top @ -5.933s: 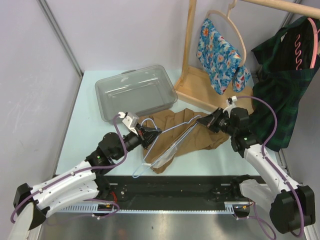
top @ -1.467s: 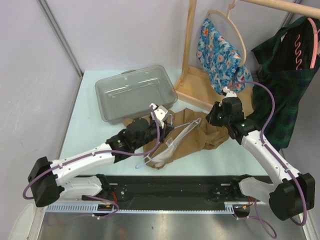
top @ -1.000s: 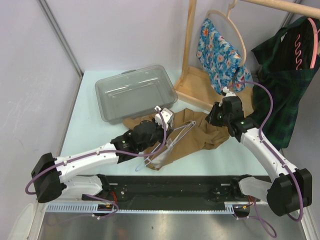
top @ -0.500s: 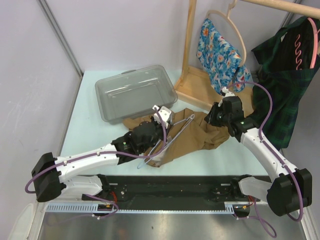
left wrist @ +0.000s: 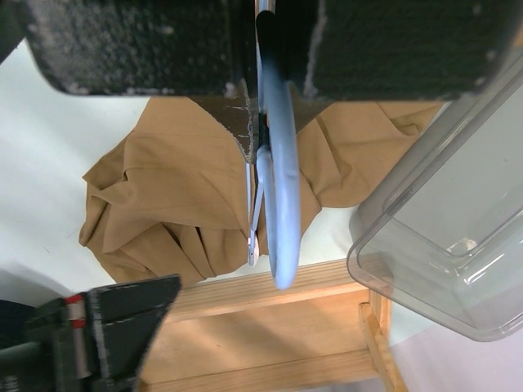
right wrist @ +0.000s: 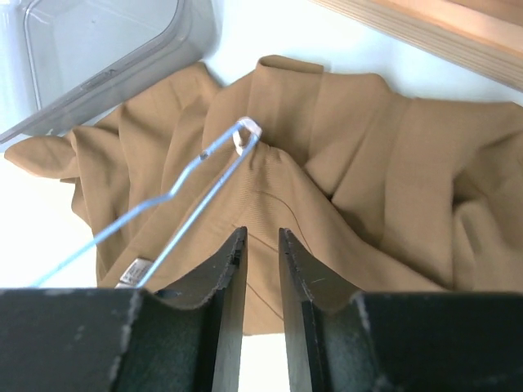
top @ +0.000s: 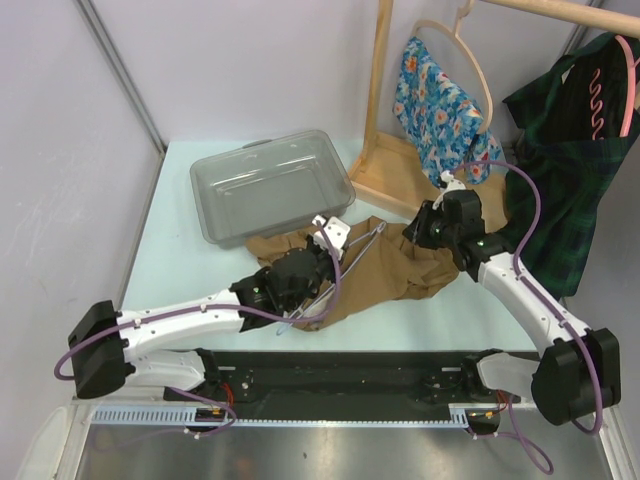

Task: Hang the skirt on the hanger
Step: Place skirt on hanger

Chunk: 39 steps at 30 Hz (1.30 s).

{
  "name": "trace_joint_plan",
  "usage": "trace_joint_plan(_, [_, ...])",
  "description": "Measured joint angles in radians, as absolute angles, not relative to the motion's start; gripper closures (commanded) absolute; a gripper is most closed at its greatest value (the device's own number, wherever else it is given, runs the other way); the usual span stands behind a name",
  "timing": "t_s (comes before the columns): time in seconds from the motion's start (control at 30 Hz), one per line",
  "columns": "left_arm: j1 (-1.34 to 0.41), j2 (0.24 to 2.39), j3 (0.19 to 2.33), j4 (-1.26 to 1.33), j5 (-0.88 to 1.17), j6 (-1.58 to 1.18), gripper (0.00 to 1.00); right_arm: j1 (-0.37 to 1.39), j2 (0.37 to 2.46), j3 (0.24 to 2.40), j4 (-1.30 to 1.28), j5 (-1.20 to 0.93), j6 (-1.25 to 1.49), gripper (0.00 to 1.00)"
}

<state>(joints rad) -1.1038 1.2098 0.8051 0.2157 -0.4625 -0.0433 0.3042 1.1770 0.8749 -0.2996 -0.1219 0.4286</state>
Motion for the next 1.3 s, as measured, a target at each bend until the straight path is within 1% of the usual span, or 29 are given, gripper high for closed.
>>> trace_joint_plan(0.2, [-1.111, 1.166, 0.805, 0.191, -0.432, -0.047, 1.0, 0.299, 1.25, 0.873, -0.229, -0.16, 0.429, 0.71])
trace_joint_plan(0.37, [-1.111, 1.098, 0.805, 0.207, -0.403, -0.075, 1.0, 0.29, 1.252, 0.87, -0.202, -0.173, 0.429, 0.69])
trace_joint_plan(0.57, [-1.111, 1.111, 0.805, 0.211, -0.395, -0.097, 1.0, 0.288, 1.251, 0.869, -0.196, -0.182, 0.428, 0.68])
trace_joint_plan(0.77, [-1.111, 1.112, 0.805, 0.119, -0.538, -0.141, 1.0, 0.311, 1.251, 0.87, -0.196, -0.196, 0.393, 0.68])
trace_joint_plan(0.9, [-1.111, 1.063, 0.795, 0.088, -0.629, -0.185, 1.0, 0.364, 1.261, 0.871, -0.186, -0.192, 0.346, 0.67])
trace_joint_plan(0.93, [-1.111, 1.052, 0.795, 0.086, -0.649, -0.199, 1.0, 0.374, 1.271, 0.875, -0.182, -0.192, 0.33, 0.65])
trace_joint_plan(1.03, [-1.111, 1.04, 0.795, 0.084, -0.691, -0.233, 1.0, 0.398, 1.33, 0.905, -0.163, -0.2, 0.274, 0.62])
trace_joint_plan(1.13, [-1.111, 1.042, 0.795, 0.064, -0.722, -0.264, 1.0, 0.401, 1.415, 0.962, -0.149, -0.223, 0.201, 0.62])
trace_joint_plan(1.2, [-1.111, 1.043, 0.795, 0.049, -0.741, -0.28, 1.0, 0.402, 1.482, 1.011, -0.136, -0.25, 0.141, 0.63])
trace_joint_plan(1.3, [-1.111, 1.047, 0.795, 0.03, -0.767, -0.299, 1.0, 0.395, 1.544, 1.05, -0.118, -0.318, 0.065, 0.66])
